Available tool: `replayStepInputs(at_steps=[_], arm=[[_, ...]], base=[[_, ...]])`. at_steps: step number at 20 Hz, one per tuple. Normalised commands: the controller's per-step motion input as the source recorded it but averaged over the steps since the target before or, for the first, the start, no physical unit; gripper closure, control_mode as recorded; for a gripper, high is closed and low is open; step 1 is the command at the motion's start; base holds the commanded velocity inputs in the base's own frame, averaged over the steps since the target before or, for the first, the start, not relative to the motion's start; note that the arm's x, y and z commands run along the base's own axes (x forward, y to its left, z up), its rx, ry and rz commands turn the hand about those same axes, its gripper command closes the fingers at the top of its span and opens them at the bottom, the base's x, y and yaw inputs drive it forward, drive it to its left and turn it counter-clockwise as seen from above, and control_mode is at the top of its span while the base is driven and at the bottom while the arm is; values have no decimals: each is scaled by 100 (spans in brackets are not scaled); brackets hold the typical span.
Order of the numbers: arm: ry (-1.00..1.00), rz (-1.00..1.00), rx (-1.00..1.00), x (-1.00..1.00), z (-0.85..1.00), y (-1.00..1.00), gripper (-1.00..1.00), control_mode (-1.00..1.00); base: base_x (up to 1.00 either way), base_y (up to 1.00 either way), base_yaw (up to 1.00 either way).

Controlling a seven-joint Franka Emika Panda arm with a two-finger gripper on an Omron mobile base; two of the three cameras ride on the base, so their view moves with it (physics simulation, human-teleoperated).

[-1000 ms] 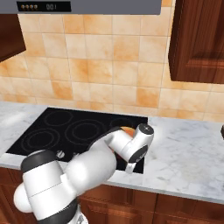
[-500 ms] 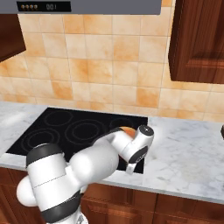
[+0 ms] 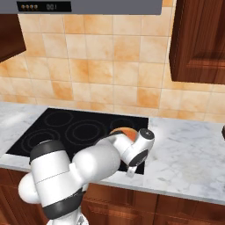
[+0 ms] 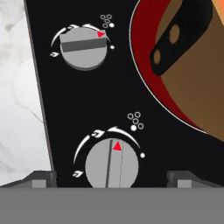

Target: Wait until the marinara sauce is simmered to a deep red color and then turn off the stove.

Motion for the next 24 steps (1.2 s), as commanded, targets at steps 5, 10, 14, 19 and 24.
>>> replayStepInputs(at_steps=[5,10,14,19,24], arm=[[0,0,0,0,-1,0,-100,-100],[1,0,0,0,-5,2,-100,-100],[1,0,0,0,-14,6,-100,-100],[2,0,0,0,-18,8,-100,-100],[1,0,0,0,-11,6,-100,-100]], base=[[0,0,0],[0,0,0],[0,0,0],[0,0,0],[0,0,0]])
